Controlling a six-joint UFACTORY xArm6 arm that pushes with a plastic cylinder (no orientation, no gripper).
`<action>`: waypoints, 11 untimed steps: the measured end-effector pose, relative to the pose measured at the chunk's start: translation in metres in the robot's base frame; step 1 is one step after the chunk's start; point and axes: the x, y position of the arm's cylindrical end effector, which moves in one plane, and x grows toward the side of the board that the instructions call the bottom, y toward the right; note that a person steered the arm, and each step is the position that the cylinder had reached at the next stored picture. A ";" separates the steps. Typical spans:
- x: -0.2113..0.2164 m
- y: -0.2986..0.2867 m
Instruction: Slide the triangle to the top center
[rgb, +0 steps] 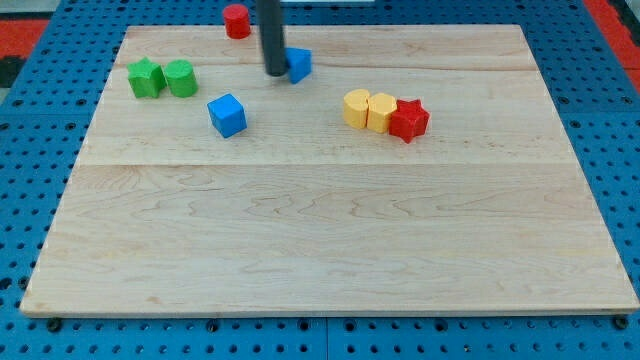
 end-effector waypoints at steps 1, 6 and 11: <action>-0.010 0.031; -0.015 0.116; -0.030 -0.011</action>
